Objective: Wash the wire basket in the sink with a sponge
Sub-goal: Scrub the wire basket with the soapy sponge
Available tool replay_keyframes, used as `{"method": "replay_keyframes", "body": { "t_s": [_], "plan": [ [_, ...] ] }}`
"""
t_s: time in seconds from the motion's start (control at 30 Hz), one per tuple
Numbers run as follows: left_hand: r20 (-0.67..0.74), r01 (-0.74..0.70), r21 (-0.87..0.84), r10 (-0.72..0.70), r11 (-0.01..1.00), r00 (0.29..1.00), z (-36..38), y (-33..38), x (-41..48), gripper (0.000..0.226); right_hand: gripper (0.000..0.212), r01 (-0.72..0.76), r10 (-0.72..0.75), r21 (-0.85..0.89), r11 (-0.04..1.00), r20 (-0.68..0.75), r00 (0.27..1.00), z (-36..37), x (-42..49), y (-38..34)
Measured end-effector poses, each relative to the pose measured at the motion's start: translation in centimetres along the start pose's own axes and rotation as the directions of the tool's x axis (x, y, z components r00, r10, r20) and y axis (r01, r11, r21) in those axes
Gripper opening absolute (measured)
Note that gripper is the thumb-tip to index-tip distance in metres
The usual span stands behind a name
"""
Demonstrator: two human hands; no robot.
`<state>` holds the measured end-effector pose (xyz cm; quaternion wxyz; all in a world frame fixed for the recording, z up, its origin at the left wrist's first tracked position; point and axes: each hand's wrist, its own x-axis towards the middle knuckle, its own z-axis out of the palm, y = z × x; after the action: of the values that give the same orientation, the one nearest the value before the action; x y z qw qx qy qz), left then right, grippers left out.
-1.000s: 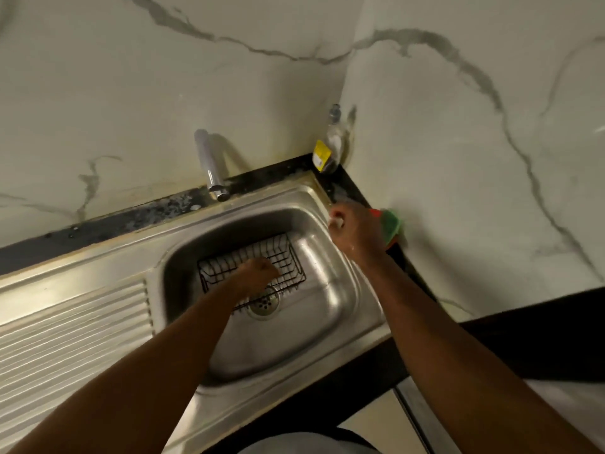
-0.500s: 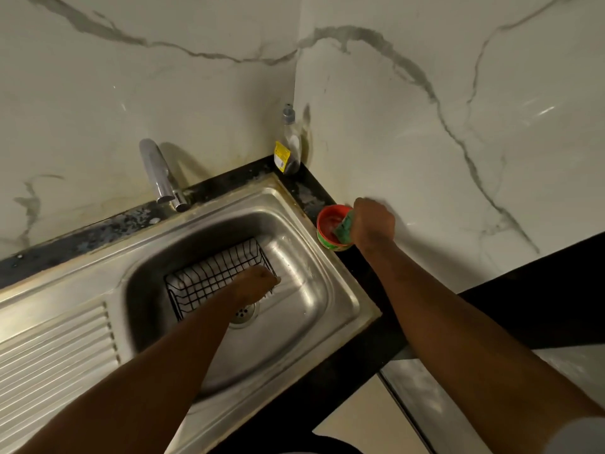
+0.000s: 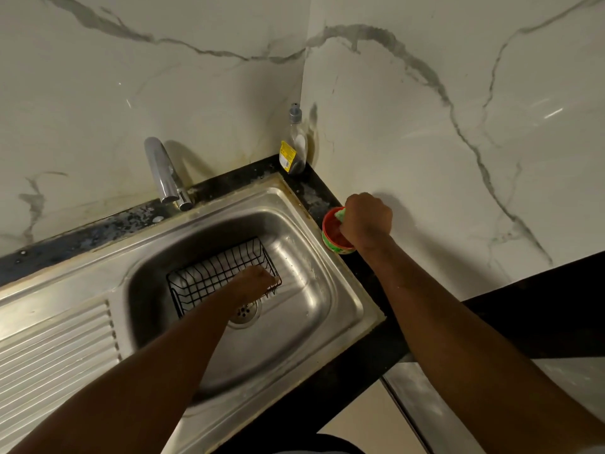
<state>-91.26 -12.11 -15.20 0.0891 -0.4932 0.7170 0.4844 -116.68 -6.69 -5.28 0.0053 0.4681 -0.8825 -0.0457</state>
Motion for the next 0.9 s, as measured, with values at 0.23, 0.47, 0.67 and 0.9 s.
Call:
{"method": "replay_keyframes", "body": {
  "t_s": [0.23, 0.47, 0.67, 0.9],
  "plan": [
    [-0.01, 0.014, -0.038, -0.015, 0.999, 1.0, 0.1, -0.3, 0.3, 0.041, 0.062, 0.029, -0.061, 0.197, 0.98, 0.16, 0.985, 3.0, -0.5, 0.8],
    [-0.015, 0.081, -0.079, -0.083, 0.994, 0.996, -1.0, -2.6, 0.1, 0.04, 0.023, 0.097, 0.024, 0.478, 0.873, -0.24, 0.97, 0.9, -0.4, 1.5],
    [-0.109, 0.159, -0.104, -0.17, 0.982, 0.979, -2.7, -4.3, -0.3, 0.027, 0.026, 0.282, -0.076, 0.788, 0.547, -0.289, 0.954, 0.2, -1.8, -5.1],
    [-0.459, 0.41, -0.194, -0.452, 0.891, 0.765, -4.1, -10.8, -1.8, 0.071, 0.029, -0.099, -0.22, 0.949, 0.299, 0.17, 0.961, 7.8, -3.3, -13.7]
  ]
}}
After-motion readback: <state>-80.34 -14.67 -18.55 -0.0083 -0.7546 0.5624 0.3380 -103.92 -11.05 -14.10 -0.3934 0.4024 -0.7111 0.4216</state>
